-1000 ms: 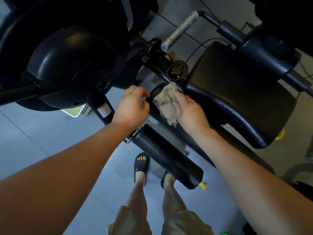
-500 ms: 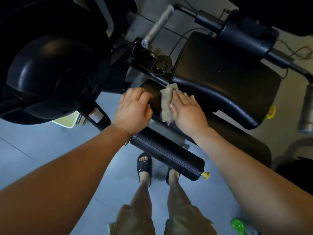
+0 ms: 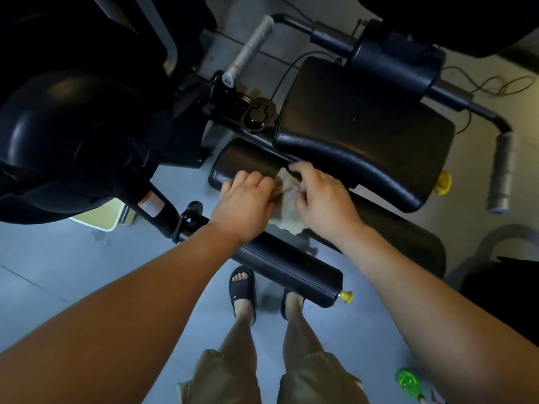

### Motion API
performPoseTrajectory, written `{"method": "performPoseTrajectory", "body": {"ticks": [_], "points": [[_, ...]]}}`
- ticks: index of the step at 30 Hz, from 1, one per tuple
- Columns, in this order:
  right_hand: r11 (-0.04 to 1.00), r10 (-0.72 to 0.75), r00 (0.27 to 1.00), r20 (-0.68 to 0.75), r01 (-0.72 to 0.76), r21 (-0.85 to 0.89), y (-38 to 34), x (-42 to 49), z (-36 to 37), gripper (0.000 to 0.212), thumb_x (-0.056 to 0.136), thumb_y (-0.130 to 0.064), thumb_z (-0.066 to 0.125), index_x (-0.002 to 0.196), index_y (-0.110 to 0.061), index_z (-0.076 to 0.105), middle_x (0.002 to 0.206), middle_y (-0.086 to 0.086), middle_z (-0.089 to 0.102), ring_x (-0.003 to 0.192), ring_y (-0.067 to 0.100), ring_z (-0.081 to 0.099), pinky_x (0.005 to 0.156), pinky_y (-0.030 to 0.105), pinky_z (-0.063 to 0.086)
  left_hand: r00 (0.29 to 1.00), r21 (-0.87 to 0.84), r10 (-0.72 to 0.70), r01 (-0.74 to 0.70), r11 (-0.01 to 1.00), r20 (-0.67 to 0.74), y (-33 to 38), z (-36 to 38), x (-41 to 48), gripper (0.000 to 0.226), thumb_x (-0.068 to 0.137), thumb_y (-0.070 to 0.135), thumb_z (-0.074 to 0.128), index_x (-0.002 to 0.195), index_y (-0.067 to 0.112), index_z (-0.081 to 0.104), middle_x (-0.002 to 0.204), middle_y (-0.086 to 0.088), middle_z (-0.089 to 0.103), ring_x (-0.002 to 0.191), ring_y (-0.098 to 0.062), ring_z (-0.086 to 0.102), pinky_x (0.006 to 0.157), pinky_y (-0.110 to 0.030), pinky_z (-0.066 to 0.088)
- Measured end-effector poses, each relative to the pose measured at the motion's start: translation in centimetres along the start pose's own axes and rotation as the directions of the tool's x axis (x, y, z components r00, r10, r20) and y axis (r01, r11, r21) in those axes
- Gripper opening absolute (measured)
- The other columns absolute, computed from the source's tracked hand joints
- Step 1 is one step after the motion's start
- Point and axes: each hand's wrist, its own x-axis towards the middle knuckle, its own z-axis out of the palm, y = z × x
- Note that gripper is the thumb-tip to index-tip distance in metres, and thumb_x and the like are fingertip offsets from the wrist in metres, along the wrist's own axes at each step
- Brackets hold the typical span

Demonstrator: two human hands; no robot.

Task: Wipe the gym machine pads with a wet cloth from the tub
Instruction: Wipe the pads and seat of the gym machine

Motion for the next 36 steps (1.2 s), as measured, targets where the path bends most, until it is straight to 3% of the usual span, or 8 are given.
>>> {"method": "performPoseTrajectory", "body": {"ticks": [4, 7, 12, 16, 21, 26, 31, 36], "points": [[0.989, 0.115, 0.943, 0.312, -0.137, 0.05, -0.1, 1.2, -2.2, 0.045, 0.093, -0.022, 0.063, 0.136, -0.035, 0.054, 0.108, -0.002, 0.057, 0.093, 0.02, 0.061, 0.08, 0.038, 0.053, 0.999, -0.278, 0.014, -0.028, 0.96, -0.051, 0.8, -1.0, 0.1, 0.017, 0.094, 0.014, 0.053, 0.109, 0.019, 0.059, 0.106, -0.002, 0.056, 0.095, -0.024, 0.05, 0.083, -0.037, 0.045], [0.961, 0.157, 0.968, 0.195, -0.195, 0.196, 0.0, 1.4, -3.1, 0.013, 0.088, -0.023, 0.067, 0.095, -0.031, 0.06, 0.104, -0.005, 0.046, 0.086, 0.014, 0.055, 0.074, 0.031, 0.048, 0.997, -0.489, -0.08, 0.079, 0.869, 0.018, 1.4, -2.9, 0.2, 0.014, 0.094, 0.015, 0.053, 0.105, 0.025, 0.052, 0.094, 0.005, 0.059, 0.08, -0.011, 0.058, 0.064, -0.022, 0.045], [0.953, 0.061, 0.981, -0.183, -0.003, 0.303, -0.4, 1.7, -5.4, 0.015, 0.086, -0.008, 0.069, 0.096, -0.016, 0.062, 0.115, -0.003, 0.044, 0.087, 0.004, 0.052, 0.072, 0.017, 0.044, 0.96, -0.698, -0.277, 0.178, 0.694, -0.031, 1.4, -6.0, 1.5, 0.015, 0.088, 0.02, 0.064, 0.102, 0.026, 0.06, 0.087, 0.009, 0.066, 0.068, 0.0, 0.06, 0.059, -0.013, 0.045], [0.985, -0.064, 0.973, -0.22, 0.096, 0.141, 0.8, 0.5, -5.5, 0.02, 0.086, -0.01, 0.072, 0.101, -0.014, 0.058, 0.126, 0.001, 0.046, 0.107, 0.013, 0.057, 0.085, 0.027, 0.054, 0.978, -0.434, -0.055, -0.039, 0.9, -0.203, 0.8, -6.1, 1.5, 0.017, 0.083, 0.015, 0.067, 0.099, 0.016, 0.065, 0.099, 0.005, 0.059, 0.093, -0.012, 0.055, 0.081, -0.021, 0.044], [0.993, -0.112, 0.98, 0.166, 0.106, 0.046, 3.2, -2.7, -3.3, 0.015, 0.083, -0.029, 0.071, 0.089, -0.019, 0.061, 0.136, -0.01, 0.048, 0.128, 0.014, 0.043, 0.102, 0.037, 0.048, 0.979, -0.268, 0.177, -0.145, 0.953, 0.101, 0.2, -2.9, -1.0, 0.016, 0.086, 0.017, 0.065, 0.102, 0.017, 0.062, 0.1, 0.004, 0.057, 0.103, -0.016, 0.052, 0.09, -0.035, 0.049], [0.96, 0.111, 0.979, 0.171, -0.15, 0.237, 2.9, -1.5, -3.7, 0.004, 0.093, -0.028, 0.06, 0.096, -0.03, 0.062, 0.098, -0.009, 0.06, 0.094, 0.008, 0.056, 0.076, 0.032, 0.047, 0.994, -0.32, 0.003, 0.032, 0.947, 0.108, 0.6, -2.9, -0.5, 0.019, 0.093, 0.027, 0.054, 0.112, 0.026, 0.055, 0.093, 0.001, 0.063, 0.083, -0.019, 0.062, 0.072, -0.037, 0.056], [0.968, 0.175, 0.98, -0.092, -0.189, -0.166, 1.2, 0.1, -2.7, 0.04, 0.089, -0.029, 0.069, 0.124, -0.019, 0.054, 0.122, 0.008, 0.05, 0.113, 0.027, 0.051, 0.092, 0.041, 0.052, 0.986, -0.277, -0.15, 0.163, 0.947, 0.066, 0.1, -2.6, 1.2, 0.022, 0.096, 0.024, 0.054, 0.117, 0.022, 0.051, 0.098, -0.002, 0.057, 0.082, -0.021, 0.058, 0.068, -0.036, 0.053], [0.979, 0.174, 0.985, -0.008, -0.174, -0.107, -2.1, -0.2, -0.3, 0.047, 0.093, -0.042, 0.067, 0.122, -0.006, 0.06, 0.118, 0.013, 0.055, 0.107, 0.028, 0.056, 0.087, 0.037, 0.054, 0.99, -0.231, -0.094, 0.116, 0.966, 0.102, -1.1, -1.7, 0.7, 0.015, 0.093, 0.03, 0.061, 0.107, 0.025, 0.062, 0.1, 0.001, 0.06, 0.088, -0.021, 0.06, 0.075, -0.039, 0.055]]}}
